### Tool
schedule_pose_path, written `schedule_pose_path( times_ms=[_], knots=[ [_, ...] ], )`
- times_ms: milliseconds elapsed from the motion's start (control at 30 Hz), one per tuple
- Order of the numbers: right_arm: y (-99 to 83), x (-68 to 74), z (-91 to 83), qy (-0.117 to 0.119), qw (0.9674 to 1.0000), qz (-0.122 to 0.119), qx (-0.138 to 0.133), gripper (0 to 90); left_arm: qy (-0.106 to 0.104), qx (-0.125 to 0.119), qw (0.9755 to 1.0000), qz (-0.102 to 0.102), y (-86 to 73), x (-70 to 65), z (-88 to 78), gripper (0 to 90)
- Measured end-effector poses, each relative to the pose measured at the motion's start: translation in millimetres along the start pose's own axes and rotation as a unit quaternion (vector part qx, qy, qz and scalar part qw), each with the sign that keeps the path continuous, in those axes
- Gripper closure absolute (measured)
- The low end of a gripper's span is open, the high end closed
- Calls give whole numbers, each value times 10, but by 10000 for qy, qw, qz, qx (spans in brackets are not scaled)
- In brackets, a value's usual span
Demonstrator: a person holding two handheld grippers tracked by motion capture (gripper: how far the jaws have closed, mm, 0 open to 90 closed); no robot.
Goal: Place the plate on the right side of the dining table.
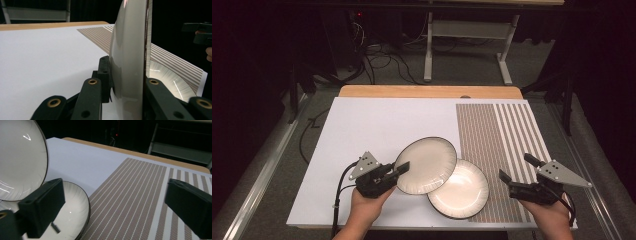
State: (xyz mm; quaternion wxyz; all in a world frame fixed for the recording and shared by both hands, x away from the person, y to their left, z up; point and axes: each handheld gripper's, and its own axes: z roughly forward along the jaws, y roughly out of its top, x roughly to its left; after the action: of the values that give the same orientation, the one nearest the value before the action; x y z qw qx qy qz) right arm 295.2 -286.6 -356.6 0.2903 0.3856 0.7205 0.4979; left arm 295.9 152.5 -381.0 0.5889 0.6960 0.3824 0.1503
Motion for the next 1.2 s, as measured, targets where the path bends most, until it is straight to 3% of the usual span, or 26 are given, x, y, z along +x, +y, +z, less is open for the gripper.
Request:
schedule_pose_path(
  times_ms=[300, 633, 1200],
  knots=[
    [-40, -86, -18, -24, 10000, 24, -77, 5, 19, 76, 9995, 291, -7, 48, -66, 753],
    [-6, -41, -26, 16, 9998, -66, -167, 6, 9, 164, 9982, 572, 16, 22, -100, 753],
    [285, 299, 240, 545, 9980, -307, -98, 10, -66, 222, 9980, 594, 25, 47, -113, 756]
  ],
)
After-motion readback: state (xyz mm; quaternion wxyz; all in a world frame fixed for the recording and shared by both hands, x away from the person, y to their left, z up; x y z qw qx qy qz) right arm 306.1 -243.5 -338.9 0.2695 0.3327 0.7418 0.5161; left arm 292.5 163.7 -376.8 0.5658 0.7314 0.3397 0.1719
